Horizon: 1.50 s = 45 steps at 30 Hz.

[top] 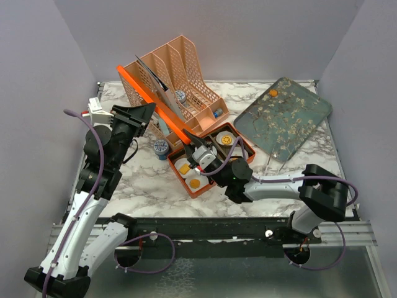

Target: Pack the cookies

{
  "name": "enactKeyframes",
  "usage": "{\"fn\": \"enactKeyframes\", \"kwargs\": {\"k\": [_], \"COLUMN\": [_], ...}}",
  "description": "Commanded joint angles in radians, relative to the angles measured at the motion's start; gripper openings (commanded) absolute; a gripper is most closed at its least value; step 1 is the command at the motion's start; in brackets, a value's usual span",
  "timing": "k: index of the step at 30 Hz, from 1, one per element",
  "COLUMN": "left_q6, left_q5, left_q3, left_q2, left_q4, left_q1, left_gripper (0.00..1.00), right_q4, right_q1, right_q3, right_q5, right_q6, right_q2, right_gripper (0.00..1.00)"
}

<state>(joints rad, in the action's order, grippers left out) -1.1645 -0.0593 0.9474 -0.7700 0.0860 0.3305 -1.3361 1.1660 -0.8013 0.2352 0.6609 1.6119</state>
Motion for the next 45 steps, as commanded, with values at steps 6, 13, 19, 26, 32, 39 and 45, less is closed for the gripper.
{"fn": "enactKeyframes", "kwargs": {"k": [6, 13, 19, 26, 32, 39, 45], "left_q6": [0.15, 0.12, 0.04, 0.2, 0.257, 0.539, 0.68], "left_q5": [-0.026, 0.031, 0.095, 0.052, 0.037, -0.034, 0.021], "left_q3": [0.012, -0.014, -0.054, 0.009, -0.004, 0.07, 0.205], "left_q2": [0.052, 0.022, -0.02, -0.034, -0.018, -0.059, -0.166], "left_q4": [0.075, 0.046, 0.018, 0.17, 0.227, 0.326, 0.383], "left_q1": [0.01, 0.014, 0.016, 0.018, 0.018, 0.011, -0.044], "left_gripper": [0.55, 0.58, 0.58, 0.64, 0.66, 0.67, 0.73], "right_q4": [0.264, 0.433, 0.436, 0.45, 0.45, 0.515, 0.619], "right_q1": [0.008, 0.007, 0.008, 0.008, 0.008, 0.008, 0.008], "right_q3": [0.051, 0.076, 0.107, 0.158, 0.18, 0.201, 0.213], "right_q5": [-0.047, -0.05, -0.059, -0.107, -0.093, -0.062, -0.061], "right_q6": [0.326, 0.425, 0.476, 0.503, 0.514, 0.492, 0.504], "right_q2": [-0.206, -0.314, -0.354, -0.443, -0.49, -0.613, -0.679], "right_gripper": [0.0, 0.01, 0.0, 0.0, 0.0, 0.0, 0.0]}}
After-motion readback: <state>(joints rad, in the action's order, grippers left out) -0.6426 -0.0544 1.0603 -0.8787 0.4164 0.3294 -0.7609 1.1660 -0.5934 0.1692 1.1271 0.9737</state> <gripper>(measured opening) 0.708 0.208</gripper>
